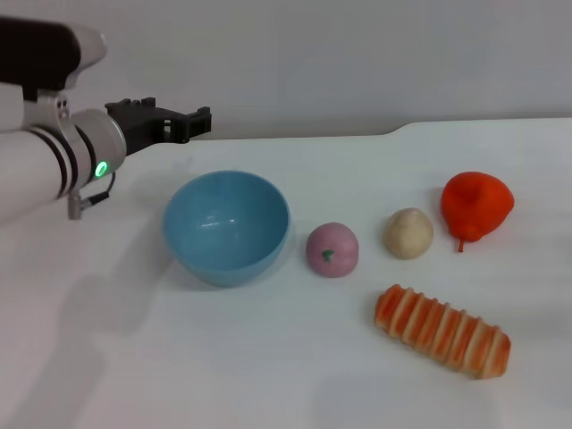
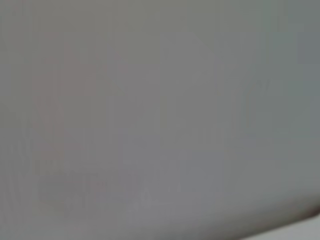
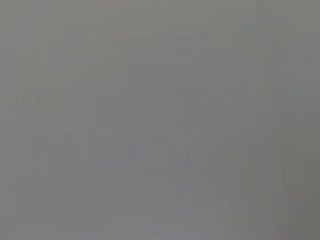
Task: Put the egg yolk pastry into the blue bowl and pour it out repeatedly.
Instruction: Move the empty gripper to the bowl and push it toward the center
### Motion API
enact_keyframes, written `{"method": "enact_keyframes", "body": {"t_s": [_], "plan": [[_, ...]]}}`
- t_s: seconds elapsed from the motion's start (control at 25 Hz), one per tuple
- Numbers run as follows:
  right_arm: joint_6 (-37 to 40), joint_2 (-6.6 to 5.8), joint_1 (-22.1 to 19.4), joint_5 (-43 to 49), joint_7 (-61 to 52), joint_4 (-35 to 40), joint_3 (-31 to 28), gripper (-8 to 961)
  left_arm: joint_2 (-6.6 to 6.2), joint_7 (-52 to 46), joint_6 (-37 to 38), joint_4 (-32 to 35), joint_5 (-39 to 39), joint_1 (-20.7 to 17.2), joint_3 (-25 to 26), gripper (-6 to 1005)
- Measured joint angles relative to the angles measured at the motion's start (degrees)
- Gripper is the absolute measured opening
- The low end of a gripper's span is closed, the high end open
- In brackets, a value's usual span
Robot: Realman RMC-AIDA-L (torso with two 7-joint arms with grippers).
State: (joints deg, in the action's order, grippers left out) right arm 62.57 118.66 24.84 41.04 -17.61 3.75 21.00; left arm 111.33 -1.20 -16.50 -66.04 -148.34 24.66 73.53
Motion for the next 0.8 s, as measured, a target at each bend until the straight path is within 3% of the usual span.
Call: {"method": "enact_keyframes", "body": {"t_s": [0.24, 0.48, 0.8], "plan": [[0.1, -0.01, -0.1, 0.0, 0.0, 0.0, 0.0, 612, 6.27, 19.4, -24.1, -4.9, 0.7, 2.6, 17.5, 806], [0.2, 0.05, -0.5, 0.0, 0.0, -0.1, 0.1, 612, 6.24, 23.9, -32.2, -2.9, 3.2, 6.1, 20.2, 806], [0.4, 0.08, -0.6, 0.2, 0.0, -0.2, 0.3, 612, 6.36, 24.0, -30.3, 7.1, 2.6, 10.4, 20.4, 807]]}}
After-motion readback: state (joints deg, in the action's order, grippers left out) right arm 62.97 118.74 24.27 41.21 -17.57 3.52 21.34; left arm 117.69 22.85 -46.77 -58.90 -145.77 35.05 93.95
